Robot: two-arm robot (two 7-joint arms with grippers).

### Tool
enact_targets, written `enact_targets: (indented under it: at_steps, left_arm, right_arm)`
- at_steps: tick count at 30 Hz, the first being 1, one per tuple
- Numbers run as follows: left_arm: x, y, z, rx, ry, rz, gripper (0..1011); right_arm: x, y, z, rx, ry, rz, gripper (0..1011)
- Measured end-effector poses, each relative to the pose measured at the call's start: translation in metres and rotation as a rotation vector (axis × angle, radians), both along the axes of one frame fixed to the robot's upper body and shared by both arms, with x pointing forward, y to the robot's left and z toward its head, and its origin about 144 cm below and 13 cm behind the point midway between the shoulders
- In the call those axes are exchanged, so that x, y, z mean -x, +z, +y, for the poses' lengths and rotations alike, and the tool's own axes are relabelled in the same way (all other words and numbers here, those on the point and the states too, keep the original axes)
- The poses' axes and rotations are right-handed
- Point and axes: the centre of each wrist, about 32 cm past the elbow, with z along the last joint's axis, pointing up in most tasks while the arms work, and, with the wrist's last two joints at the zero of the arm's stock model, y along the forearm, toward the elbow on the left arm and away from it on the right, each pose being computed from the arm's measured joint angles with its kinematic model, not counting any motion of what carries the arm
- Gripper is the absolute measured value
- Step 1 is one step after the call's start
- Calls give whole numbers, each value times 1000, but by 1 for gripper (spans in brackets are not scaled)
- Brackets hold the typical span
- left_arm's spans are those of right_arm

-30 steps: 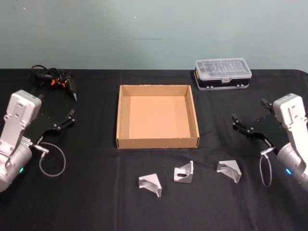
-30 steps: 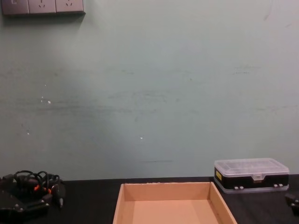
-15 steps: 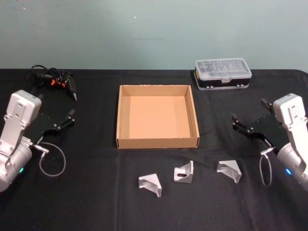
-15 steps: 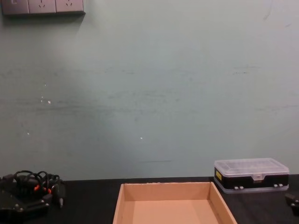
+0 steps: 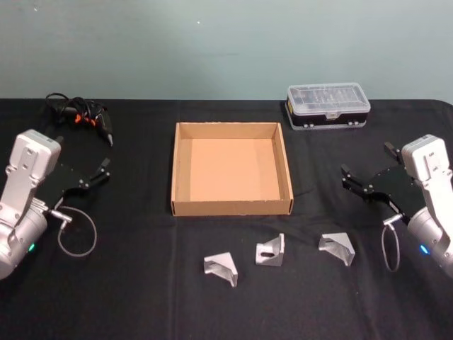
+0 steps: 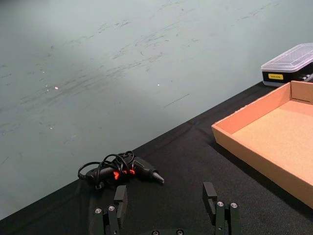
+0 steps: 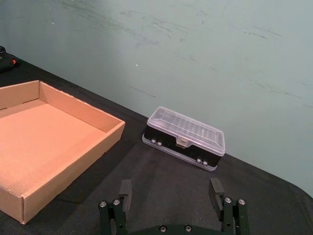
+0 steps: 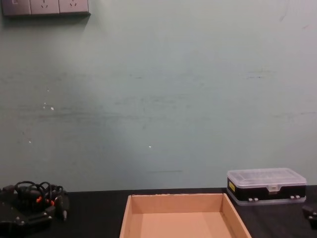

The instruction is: Use one hand to pick up the angle iron from the table and place it into the box.

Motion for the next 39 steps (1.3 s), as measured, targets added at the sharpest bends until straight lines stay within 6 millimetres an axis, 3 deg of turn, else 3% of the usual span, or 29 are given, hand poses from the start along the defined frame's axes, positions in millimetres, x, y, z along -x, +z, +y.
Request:
enact_targets:
  at_steps: [27,32,39]
  left_arm:
    - [0,0,0,0,0,0,1011]
    - [0,0,0,0,0,0,1011]
    - [0,0,0,0,0,0,1011]
  right_arm:
    - [0,1,0,0,1,-1,1004]
    - [9,10,3,14,44,3,1004]
    - [34,39,-1,34,133,79,1004]
